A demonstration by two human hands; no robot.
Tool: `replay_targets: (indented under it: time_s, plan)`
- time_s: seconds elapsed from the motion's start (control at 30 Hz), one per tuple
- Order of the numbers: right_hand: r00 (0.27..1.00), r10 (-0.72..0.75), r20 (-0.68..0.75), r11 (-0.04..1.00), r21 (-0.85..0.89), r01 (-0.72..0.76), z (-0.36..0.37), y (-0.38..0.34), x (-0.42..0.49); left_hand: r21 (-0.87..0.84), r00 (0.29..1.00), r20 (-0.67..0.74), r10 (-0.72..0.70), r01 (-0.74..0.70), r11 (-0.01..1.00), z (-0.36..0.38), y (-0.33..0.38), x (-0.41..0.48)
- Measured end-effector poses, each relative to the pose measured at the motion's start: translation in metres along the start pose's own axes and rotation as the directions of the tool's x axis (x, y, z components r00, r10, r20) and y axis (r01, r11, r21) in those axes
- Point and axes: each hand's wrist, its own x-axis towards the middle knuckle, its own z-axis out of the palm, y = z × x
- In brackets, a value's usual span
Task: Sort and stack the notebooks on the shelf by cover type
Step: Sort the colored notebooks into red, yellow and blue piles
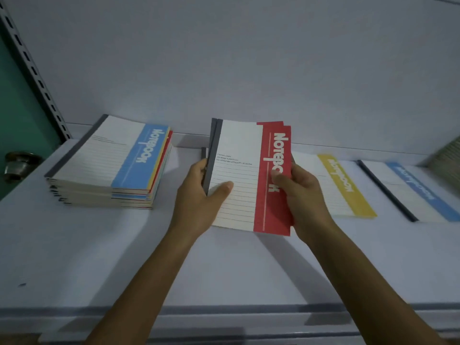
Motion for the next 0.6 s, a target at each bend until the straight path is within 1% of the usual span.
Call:
replay_targets:
  time_s: [0.07,0.13,0.2,0.3,0.33,0.4,0.43,0.53,0.6]
  plan:
    - [0.999,-0.043,-0.009,0.995,-0.096,0.042,0.001,0.007,0.017,0.071,1.000,0.001,-0.005,0.005,0.997,0.003,-0.004,0.009]
    - [0.993,-0.111,0.041,0.957,-0.267,0.118,0.004,0.014,0.031,0.158,1.000,0.016,-0.001,-0.002,0.987,0.008,-0.011,0.015]
    - [0.978,-0.164,0.128,0.874,-0.440,0.205,0.004,0.025,0.041,0.269,0.999,0.014,0.040,-0.043,0.962,0.012,-0.019,0.016]
    - [0.952,-0.218,0.217,0.735,-0.605,0.306,0.002,0.043,0.045,0.366,0.995,0.014,0.098,-0.096,0.926,0.014,-0.026,0.016]
    - [0.952,-0.214,0.221,0.712,-0.632,0.307,0.002,0.047,0.045,0.394,0.994,0.011,0.105,-0.100,0.914,0.014,-0.028,0.017]
    - [0.953,-0.208,0.222,0.710,-0.636,0.303,0.001,0.048,0.042,0.436,0.993,-0.015,0.118,-0.100,0.895,0.016,-0.031,0.019]
    - [0.947,-0.202,0.252,0.721,-0.616,0.318,0.001,0.045,0.041,0.441,0.992,-0.030,0.125,-0.099,0.892,0.016,-0.031,0.019]
    - [0.896,-0.122,0.426,0.763,-0.537,0.360,-0.009,0.036,0.037,0.438,0.992,-0.050,0.119,-0.086,0.895,0.016,-0.030,0.019]
    - [0.874,-0.080,0.480,0.763,-0.534,0.364,-0.021,0.035,0.034,0.432,0.992,-0.050,0.116,-0.083,0.898,0.017,-0.027,0.017]
